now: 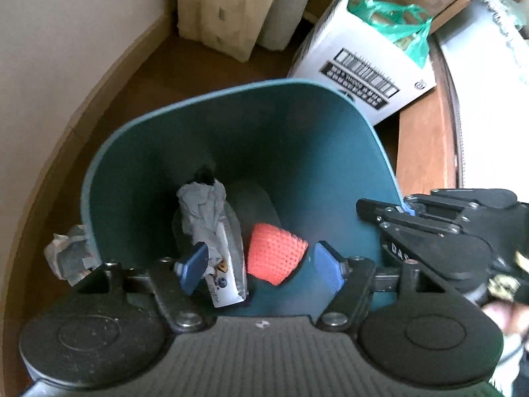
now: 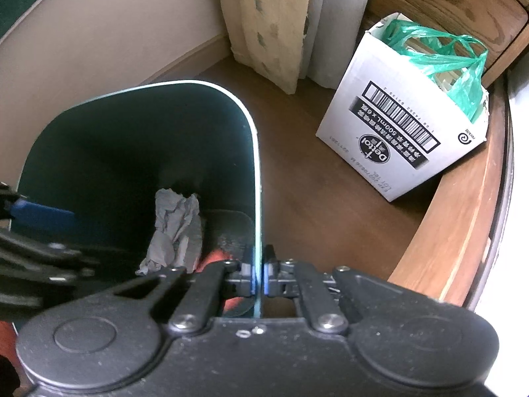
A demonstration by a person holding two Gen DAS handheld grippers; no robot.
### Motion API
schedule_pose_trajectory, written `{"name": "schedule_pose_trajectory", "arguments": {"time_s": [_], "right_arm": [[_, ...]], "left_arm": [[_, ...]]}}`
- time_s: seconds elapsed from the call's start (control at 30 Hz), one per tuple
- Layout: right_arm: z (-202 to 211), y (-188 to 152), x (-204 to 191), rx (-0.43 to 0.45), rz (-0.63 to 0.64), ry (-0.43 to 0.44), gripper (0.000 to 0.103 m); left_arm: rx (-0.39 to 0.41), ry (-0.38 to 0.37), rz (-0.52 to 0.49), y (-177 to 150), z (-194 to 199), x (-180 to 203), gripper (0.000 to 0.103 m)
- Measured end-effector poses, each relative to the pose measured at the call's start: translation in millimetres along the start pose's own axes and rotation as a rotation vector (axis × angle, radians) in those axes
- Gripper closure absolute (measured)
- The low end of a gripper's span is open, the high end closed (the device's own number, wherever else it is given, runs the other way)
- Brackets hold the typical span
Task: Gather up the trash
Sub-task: 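Lower the left tool to the white sock and close on it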
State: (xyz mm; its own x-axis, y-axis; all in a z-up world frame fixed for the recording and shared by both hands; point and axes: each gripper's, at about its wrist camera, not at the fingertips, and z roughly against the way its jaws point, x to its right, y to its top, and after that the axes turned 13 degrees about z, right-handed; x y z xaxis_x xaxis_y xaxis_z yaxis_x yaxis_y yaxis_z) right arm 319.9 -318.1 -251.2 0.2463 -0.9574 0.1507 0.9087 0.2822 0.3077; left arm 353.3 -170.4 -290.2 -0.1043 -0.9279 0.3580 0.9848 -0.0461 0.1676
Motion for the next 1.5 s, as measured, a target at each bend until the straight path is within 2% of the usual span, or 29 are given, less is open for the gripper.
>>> {"name": "schedule_pose_trajectory", "arguments": {"time_s": [0.13,0.2,0.3,0.43,0.5,0.63,0.73,0.9,1.2,1.5], "right_arm": [[-1,1,1,-0.005,-0.004,-0.004,0.1],[-3,1,3,-0.016,-0.008,-0.007,0.101],[-4,2,4,-0.039,0.002,-0.011,0.101],[-10,6,13,-0.08,0.007,0.001,0.102],[-15,8,18,-0.101,0.01,0.009,0.101],[-22,11,31,-0.14,-0.005,0.017,0.101],[-24,12,40,-0.156,-0.005,-0.02,0.098],[-27,15,61,-0.174,-0.024,-0.059,0.096],[-29,16,67,-0.17,-0.016,-0.059,0.094],[-28,16,68,-0.169,-0.024,-0.056,0.093]], "left_arm": [[0.065,-0.022,0.039,-9,32,-24,0.033],[0.099,-0.011,0.062,-15,48,-41,0.033],[0.163,0.04,0.088,-25,71,-70,0.033],[0.224,0.15,0.115,-36,83,-114,0.032],[0.202,0.18,0.159,-37,76,-137,0.033],[0.164,0.125,0.258,-38,53,-178,0.032],[0.128,0.122,0.293,-38,25,-199,0.032],[0.067,0.187,0.271,-52,-26,-218,0.032],[-0.119,0.25,0.203,-84,-135,-224,0.032],[-0.205,0.221,0.187,-93,-185,-226,0.032]]}}
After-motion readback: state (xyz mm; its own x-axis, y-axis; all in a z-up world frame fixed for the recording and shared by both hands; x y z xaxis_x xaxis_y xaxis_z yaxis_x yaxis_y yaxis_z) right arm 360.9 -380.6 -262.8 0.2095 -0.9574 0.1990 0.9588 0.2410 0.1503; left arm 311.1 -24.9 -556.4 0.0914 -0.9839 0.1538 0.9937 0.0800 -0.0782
